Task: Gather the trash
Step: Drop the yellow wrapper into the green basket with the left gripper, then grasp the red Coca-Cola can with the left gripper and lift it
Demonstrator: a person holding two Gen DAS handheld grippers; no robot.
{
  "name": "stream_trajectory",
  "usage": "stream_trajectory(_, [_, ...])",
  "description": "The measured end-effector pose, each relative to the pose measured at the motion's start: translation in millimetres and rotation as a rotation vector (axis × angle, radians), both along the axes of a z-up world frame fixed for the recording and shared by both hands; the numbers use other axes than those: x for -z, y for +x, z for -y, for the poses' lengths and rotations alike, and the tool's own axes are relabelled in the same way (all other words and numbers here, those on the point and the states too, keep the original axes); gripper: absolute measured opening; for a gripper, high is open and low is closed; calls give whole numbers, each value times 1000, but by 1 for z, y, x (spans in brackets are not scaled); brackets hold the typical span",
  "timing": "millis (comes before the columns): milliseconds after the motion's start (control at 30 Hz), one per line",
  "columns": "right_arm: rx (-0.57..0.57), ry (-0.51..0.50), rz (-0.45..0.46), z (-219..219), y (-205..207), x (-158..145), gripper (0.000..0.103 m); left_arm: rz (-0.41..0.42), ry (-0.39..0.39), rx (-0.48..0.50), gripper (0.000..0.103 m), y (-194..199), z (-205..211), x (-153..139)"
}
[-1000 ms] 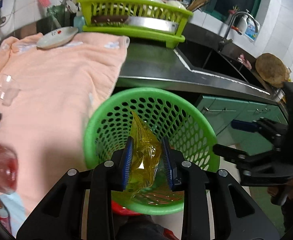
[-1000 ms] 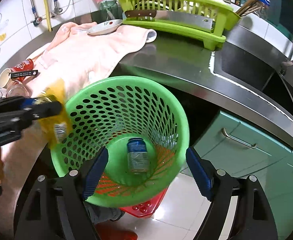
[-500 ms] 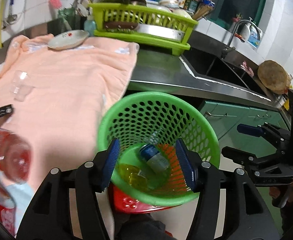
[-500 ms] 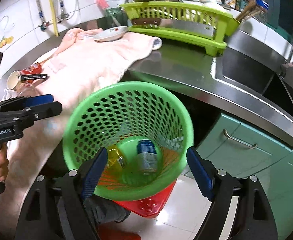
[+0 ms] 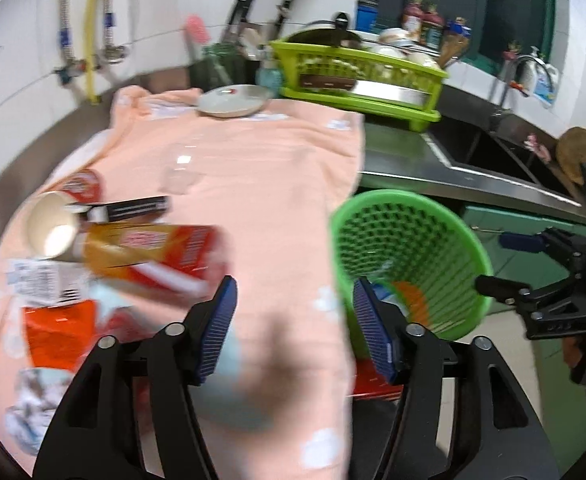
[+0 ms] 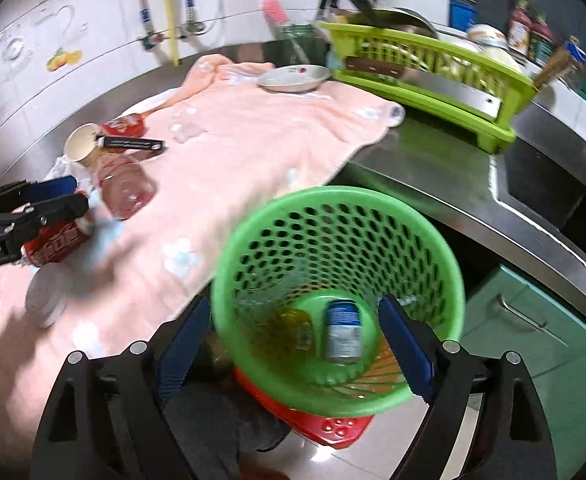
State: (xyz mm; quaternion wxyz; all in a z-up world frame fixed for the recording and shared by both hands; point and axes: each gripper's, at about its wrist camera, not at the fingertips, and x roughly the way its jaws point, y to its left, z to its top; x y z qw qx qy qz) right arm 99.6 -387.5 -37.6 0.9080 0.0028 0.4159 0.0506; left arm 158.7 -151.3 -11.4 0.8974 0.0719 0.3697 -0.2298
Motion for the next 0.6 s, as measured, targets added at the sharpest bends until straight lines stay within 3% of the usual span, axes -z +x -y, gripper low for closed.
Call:
stream_trajectory(267, [-96, -2, 19, -42, 3, -7, 87, -8, 67, -116, 78, 6, -74, 1])
stream_trajectory(600, [-165, 10, 14, -77, 3, -7, 88, -84, 138, -73, 83, 19, -88, 30])
